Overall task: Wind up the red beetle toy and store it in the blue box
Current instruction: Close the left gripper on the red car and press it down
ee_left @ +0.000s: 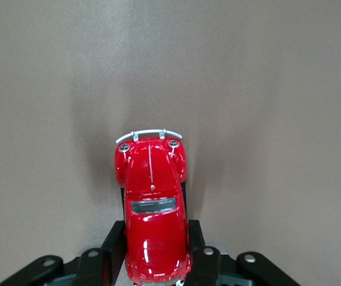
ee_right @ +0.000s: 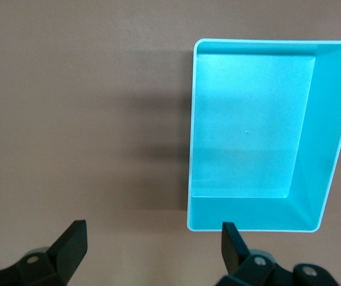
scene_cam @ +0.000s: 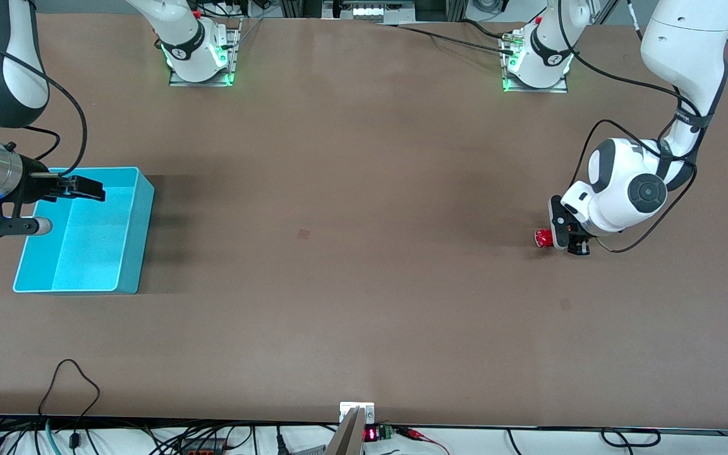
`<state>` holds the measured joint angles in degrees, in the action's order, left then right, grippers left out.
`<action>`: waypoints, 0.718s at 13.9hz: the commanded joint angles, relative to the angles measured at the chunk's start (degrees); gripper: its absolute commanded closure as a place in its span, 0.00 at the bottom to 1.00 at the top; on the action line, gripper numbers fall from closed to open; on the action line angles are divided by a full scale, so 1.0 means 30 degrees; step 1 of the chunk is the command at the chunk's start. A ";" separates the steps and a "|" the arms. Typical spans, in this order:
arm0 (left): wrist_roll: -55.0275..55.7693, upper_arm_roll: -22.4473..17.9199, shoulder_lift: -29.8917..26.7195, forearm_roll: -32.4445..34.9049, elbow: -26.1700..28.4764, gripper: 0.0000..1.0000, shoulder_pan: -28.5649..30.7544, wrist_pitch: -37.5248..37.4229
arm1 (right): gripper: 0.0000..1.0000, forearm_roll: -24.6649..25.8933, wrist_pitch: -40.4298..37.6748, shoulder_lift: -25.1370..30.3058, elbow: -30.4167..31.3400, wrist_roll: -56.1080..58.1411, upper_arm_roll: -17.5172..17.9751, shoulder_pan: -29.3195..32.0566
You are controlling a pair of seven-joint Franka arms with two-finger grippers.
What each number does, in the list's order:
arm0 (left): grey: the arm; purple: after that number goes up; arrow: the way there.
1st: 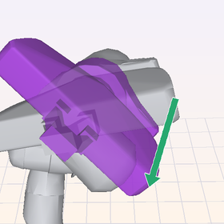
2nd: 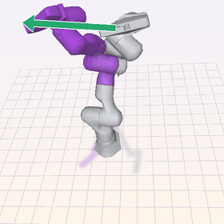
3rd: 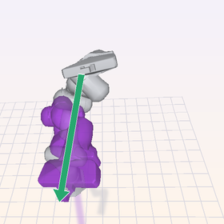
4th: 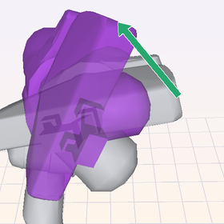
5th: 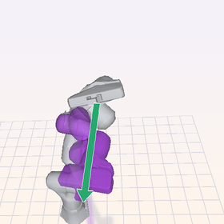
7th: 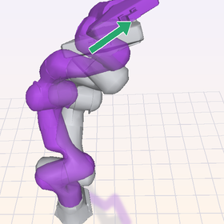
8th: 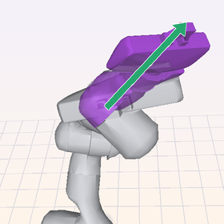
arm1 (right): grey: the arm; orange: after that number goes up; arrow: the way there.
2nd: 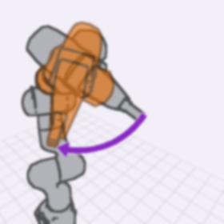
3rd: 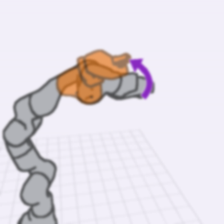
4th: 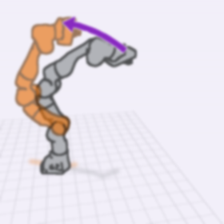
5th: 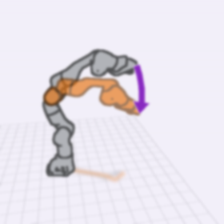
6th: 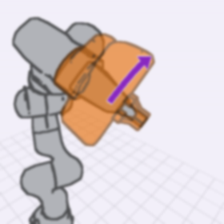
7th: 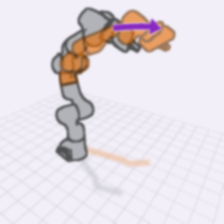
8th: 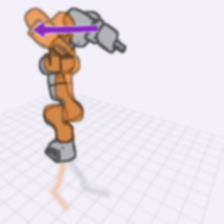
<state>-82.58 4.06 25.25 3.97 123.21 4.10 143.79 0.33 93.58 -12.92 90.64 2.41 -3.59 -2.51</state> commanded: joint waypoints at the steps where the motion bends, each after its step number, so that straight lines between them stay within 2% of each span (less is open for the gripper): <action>1: -0.0307 0.0111 -0.0096 0.0140 0.0208 0.63 0.0099 0.0177 | 0.00 0.0007 -0.0139 0.0000 -0.0184 0.0162 -0.0006 -0.0011; 4: -0.1005 0.0227 -0.0096 0.0170 0.0179 0.66 0.0040 0.0147 | 0.00 -0.0022 -0.0139 0.0000 -0.0184 0.0162 0.0024 -0.0041; 10: -0.1303 0.0257 0.0021 0.0170 0.0149 0.67 0.0040 0.0147 | 0.00 -0.0080 -0.0139 0.0000 -0.0184 0.0162 0.0024 -0.0011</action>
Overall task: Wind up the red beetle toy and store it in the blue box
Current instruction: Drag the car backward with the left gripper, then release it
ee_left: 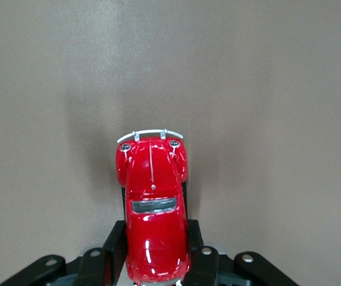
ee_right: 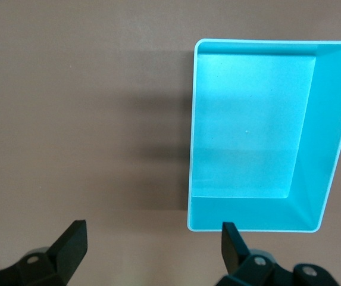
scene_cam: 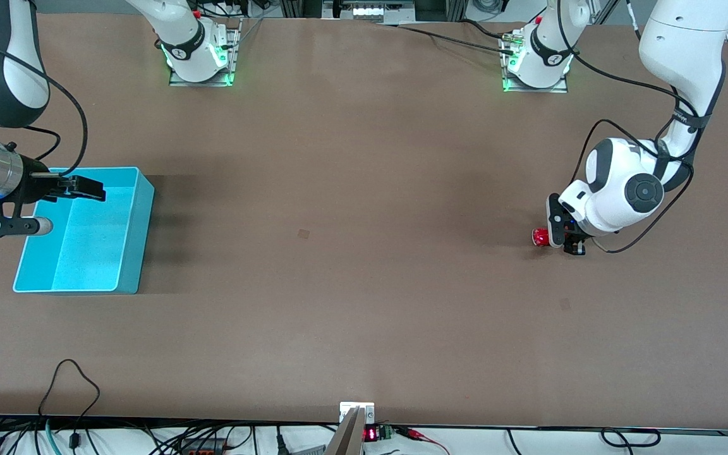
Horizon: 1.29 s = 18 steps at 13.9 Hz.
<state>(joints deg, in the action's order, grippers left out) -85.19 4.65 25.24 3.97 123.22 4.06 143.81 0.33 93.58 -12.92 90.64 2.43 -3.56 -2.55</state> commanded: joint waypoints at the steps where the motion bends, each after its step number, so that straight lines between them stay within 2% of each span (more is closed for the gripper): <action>1: -0.0432 0.0061 0.0112 0.0170 0.0120 0.67 0.0054 0.0140 | 0.00 -0.0080 -0.0140 0.0000 -0.0184 0.0156 0.0014 0.0002; 7: -0.0402 0.0061 0.0406 0.0257 0.0032 0.67 0.0229 0.0140 | 0.00 -0.0080 -0.0140 0.0000 -0.0184 0.0156 -0.0015 0.0002; 10: -0.1246 0.0061 0.0960 0.0287 0.0031 0.67 0.1660 0.0140 | 0.00 -0.0080 -0.0140 0.0000 -0.0184 0.0156 0.0014 0.0002; 15: -0.6135 0.0032 0.1694 0.0287 -0.0553 0.66 0.4999 0.0110 | 0.00 -0.0080 -0.0140 0.0000 -0.0184 0.0156 -0.0015 0.0002; 16: -0.6812 0.0032 0.1695 0.0287 -0.0641 0.63 0.5441 0.0110 | 0.00 -0.0109 -0.0140 0.0000 -0.0184 0.0127 0.0013 0.0002; 17: -0.7196 0.0032 0.1608 0.0287 -0.0671 0.50 0.5648 0.0052 | 0.00 -0.0110 -0.0140 0.0000 -0.0184 0.0127 0.0014 0.0002; 18: -0.7345 0.0032 0.1375 0.0258 -0.0672 0.02 0.5766 -0.0122 | 0.00 -0.0110 -0.0140 0.0000 -0.0184 0.0127 0.0014 0.0002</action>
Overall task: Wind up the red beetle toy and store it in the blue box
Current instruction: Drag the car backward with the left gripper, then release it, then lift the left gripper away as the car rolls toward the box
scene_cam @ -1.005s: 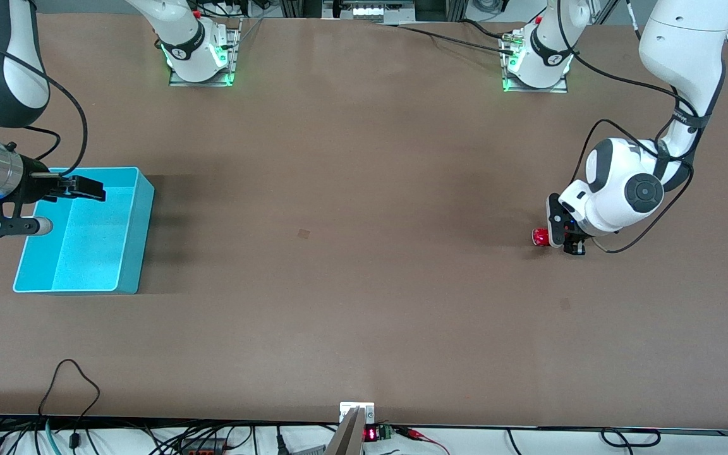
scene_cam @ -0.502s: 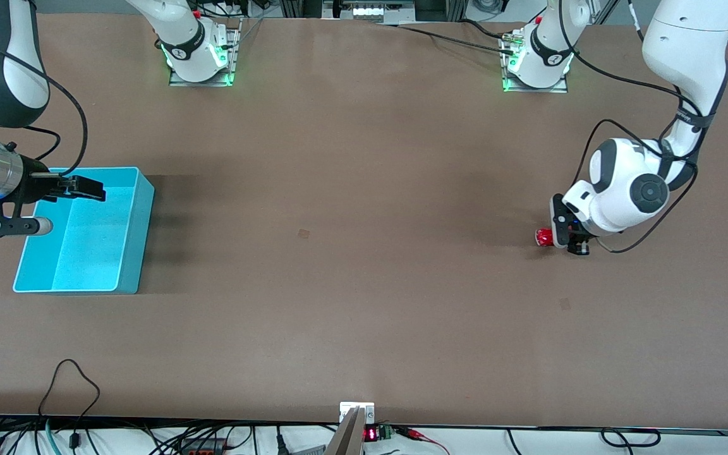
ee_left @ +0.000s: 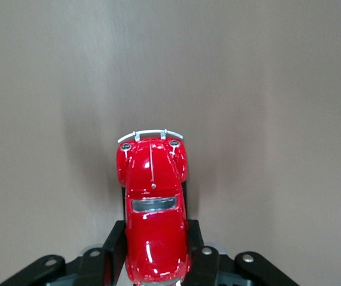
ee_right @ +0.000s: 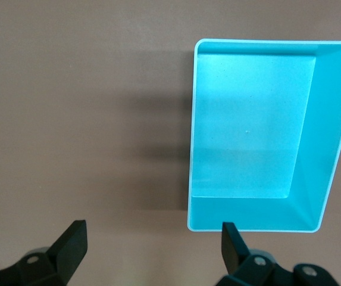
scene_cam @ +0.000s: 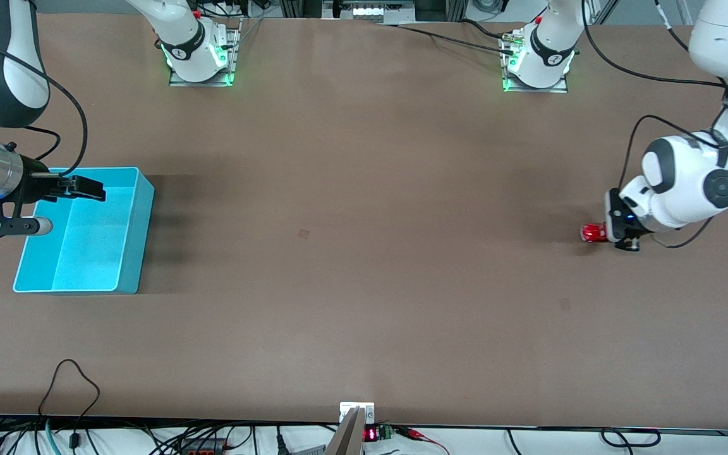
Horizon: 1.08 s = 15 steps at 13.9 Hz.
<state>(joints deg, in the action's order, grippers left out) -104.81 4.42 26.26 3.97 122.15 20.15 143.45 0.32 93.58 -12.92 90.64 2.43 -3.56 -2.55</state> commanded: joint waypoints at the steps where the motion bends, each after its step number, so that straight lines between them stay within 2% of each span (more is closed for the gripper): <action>1: -0.0775 0.0137 0.0248 0.0286 -0.0316 0.00 0.0375 -0.0322 | 0.00 -0.0107 -0.0139 0.0000 -0.0183 0.0127 0.0013 0.0002; 2: -0.0746 0.0224 -0.0485 0.0287 -0.0432 0.00 0.0084 -0.1253 | 0.00 -0.0107 -0.0139 0.0000 -0.0183 0.0127 0.0013 0.0002; 3: -0.0717 0.0863 -0.1217 0.0258 -0.0927 0.00 -0.0180 -0.2335 | 0.00 -0.0107 -0.0139 0.0000 -0.0183 0.0127 0.0013 0.0002; 6: -0.0629 0.3001 -0.3182 0.0228 -0.3267 0.00 -0.0445 -0.7107 | 0.00 -0.0107 -0.0139 0.0000 -0.0183 0.0127 -0.0016 0.0031; 8: -0.0512 0.3710 -0.3801 -0.0064 -0.4589 0.00 -0.1145 -0.9340 | 0.00 -0.0107 -0.0139 0.0000 -0.0183 0.0127 0.0013 0.0031; 12: 0.1122 0.3770 -0.3950 -0.1324 -0.4975 0.00 -0.3692 -0.9584 | 0.00 -0.0107 -0.0139 0.0000 -0.0183 0.0127 0.0013 0.0031; 15: 0.5623 0.3770 -0.3979 -0.1354 -0.5062 0.00 -0.4750 -0.9495 | 0.00 -0.0107 -0.0168 0.0000 -0.0183 0.0156 0.0013 0.0089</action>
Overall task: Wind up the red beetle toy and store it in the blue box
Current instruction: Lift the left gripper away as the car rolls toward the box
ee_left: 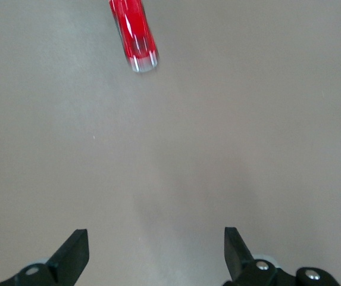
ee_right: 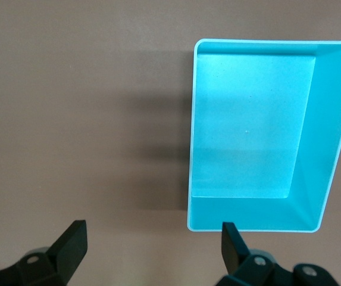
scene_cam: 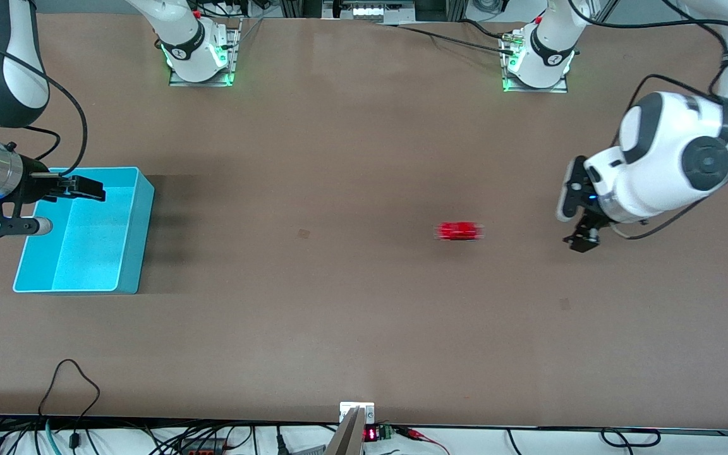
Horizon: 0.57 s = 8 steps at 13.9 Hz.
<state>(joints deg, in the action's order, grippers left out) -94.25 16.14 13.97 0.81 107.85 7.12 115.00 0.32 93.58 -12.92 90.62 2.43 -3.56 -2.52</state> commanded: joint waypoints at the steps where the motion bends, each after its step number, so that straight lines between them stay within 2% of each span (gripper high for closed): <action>1: 0.4151 -0.0166 0.0262 -0.0300 -0.1022 0.00 -0.0439 -0.0014 | 0.00 -0.0136 -0.0169 -0.0030 -0.0179 0.0156 -0.0014 0.0079; 2: 0.5911 -0.0166 0.0496 -0.0271 -0.1581 0.00 -0.0526 -0.0014 | 0.00 -0.0136 -0.0169 -0.0001 -0.0179 0.0127 -0.0015 0.0079; 6: 1.1977 -0.0458 0.0586 -0.0271 -0.1703 0.00 -0.0820 0.0919 | 0.00 -0.0165 -0.0140 -0.0001 -0.0179 0.0068 0.0014 -0.0009; 8: 1.5024 -0.0868 0.0586 -0.0271 -0.2635 0.00 -0.0820 0.1100 | 0.00 -0.0194 -0.0169 -0.0030 -0.0150 0.0039 -0.0014 0.0020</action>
<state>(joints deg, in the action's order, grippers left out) -56.80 15.22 14.92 0.75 103.67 5.45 118.41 0.31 93.58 -12.92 90.63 2.43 -3.58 -2.51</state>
